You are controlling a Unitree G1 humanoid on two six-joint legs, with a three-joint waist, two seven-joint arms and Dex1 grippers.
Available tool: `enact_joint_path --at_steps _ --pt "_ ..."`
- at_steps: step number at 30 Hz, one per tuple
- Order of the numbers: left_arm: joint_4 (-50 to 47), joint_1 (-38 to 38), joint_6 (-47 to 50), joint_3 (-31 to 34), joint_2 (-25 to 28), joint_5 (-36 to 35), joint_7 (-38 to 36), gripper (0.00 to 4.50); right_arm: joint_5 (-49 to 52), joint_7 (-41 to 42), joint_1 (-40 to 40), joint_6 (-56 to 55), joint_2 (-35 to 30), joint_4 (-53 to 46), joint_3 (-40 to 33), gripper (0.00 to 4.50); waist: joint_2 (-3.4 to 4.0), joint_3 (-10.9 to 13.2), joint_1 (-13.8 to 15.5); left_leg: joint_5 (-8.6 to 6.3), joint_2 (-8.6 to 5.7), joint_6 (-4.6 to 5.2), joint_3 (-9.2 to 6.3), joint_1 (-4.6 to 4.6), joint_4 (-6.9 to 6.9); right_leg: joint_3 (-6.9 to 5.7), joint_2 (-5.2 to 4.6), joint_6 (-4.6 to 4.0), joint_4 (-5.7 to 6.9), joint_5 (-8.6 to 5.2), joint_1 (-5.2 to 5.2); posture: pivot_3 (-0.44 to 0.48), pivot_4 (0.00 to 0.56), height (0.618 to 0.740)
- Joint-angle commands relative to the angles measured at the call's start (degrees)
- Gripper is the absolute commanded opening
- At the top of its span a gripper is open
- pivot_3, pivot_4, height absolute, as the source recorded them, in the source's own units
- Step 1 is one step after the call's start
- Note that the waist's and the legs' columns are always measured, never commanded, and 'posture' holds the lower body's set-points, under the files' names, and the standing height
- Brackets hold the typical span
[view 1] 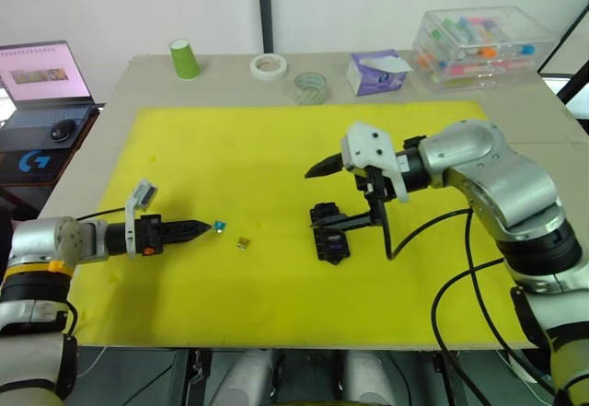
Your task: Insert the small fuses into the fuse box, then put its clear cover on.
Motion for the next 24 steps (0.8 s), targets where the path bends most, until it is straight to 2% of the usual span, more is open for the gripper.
enact_joint_path --at_steps 1,5,24 --pt "-0.4 -1.2 0.0 -2.4 -2.7 0.4 0.3 2.83 0.2 -0.4 -0.5 -0.1 -0.1 -2.1 -0.7 4.50 0.00 0.0 0.2 0.00 -0.01 0.00 -0.02 0.00 0.01 0.00 0.00 0.00 0.00 0.00 0.01 0.000 0.150 0.740" --pt "-0.2 -2.8 0.0 -3.0 -3.5 1.1 -0.1 2.83 0.2 -0.6 -0.8 0.0 0.1 -2.0 -0.5 4.50 0.00 0.0 1.4 0.00 -0.04 0.00 -0.03 0.00 0.09 0.00 -0.01 0.00 0.00 0.00 0.06 0.000 0.150 0.740" --pt "-1.0 -5.4 -0.2 -5.0 -6.3 2.5 -0.4 2.83 -0.2 -1.2 -0.9 -0.1 0.0 -2.0 0.1 4.50 -0.01 0.0 1.3 0.01 -0.10 0.01 -0.18 0.00 0.20 0.00 0.00 0.01 -0.01 0.00 0.15 0.000 0.150 0.740"
